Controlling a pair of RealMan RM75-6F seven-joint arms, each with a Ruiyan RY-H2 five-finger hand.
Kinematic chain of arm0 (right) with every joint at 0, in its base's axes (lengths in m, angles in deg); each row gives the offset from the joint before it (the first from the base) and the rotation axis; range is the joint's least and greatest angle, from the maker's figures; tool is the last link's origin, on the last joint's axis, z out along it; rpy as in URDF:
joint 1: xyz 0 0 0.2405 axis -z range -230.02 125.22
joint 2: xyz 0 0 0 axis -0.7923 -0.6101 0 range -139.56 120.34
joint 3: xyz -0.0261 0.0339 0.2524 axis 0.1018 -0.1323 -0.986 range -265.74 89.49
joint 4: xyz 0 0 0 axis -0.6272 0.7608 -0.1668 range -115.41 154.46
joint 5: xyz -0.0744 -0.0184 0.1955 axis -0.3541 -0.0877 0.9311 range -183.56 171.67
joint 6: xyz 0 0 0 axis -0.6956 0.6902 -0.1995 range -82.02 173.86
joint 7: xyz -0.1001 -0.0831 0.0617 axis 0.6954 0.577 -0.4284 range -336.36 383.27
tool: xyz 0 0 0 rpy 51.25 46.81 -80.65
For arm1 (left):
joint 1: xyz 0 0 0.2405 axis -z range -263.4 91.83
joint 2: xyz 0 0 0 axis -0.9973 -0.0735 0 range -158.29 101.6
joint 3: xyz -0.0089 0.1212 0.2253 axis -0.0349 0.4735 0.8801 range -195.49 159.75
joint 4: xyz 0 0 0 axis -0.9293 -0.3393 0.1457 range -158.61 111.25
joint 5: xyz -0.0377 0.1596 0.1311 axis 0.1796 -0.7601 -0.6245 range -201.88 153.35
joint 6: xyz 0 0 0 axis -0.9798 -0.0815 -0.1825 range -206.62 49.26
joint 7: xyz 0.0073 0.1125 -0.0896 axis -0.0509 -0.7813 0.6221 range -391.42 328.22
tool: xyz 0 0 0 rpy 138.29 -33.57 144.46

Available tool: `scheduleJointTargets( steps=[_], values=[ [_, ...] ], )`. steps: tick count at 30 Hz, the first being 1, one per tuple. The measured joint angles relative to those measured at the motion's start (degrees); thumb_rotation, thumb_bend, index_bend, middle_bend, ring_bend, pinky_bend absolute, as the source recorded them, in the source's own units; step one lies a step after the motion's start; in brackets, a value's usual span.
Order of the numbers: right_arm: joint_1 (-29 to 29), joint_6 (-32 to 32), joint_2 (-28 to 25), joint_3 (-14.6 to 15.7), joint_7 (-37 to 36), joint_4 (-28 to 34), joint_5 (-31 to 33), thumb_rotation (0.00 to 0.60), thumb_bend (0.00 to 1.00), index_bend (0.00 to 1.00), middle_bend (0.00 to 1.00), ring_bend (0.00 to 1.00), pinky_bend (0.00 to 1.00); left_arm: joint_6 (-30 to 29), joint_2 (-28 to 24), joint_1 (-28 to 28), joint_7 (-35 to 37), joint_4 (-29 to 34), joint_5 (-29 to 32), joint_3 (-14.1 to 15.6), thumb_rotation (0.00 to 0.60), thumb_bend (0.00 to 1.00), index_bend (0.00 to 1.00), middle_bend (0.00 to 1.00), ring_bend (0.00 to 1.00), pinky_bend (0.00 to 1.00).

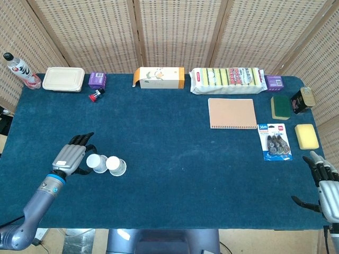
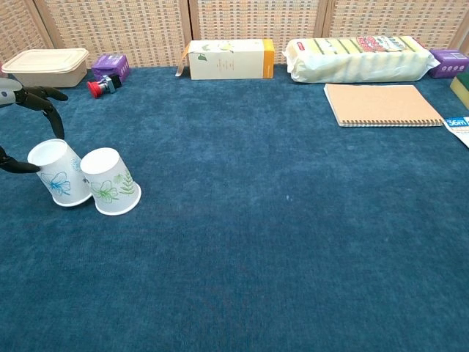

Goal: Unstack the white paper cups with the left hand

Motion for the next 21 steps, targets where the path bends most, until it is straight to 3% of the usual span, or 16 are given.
scheduleJointTargets(
  steps=[7, 13, 21],
  values=[
    [0.1, -0.2, -0.2, -0.1, -0.5, 0.0, 0.1, 0.600, 0.13, 0.07, 0.00, 0.00, 0.08, -0.3, -0.1, -0.1, 0.0, 0.6, 0.2, 0.1, 0.600, 0.22, 0.27, 0.00, 0.00, 0.00],
    [0.0, -0.1, -0.2, 0.0, -0.5, 0.1, 0.0, 0.600, 0.13, 0.07, 0.00, 0.00, 0.08, -1.2, -1.3, -1.1, 1.8, 1.6, -2.1, 0.4, 0.600, 0.21, 0.12, 0.00, 0.00, 0.00],
    [-0.1, 0.2, -0.1, -0.1, -0.5, -0.1, 0.5, 0.600, 0.13, 0.07, 0.00, 0.00, 0.08, -6.7, -3.8, -5.1, 6.2, 2.8, -10.2, 1.6, 0.600, 0.20, 0.00, 0.00, 0.00, 0.00]
  ],
)
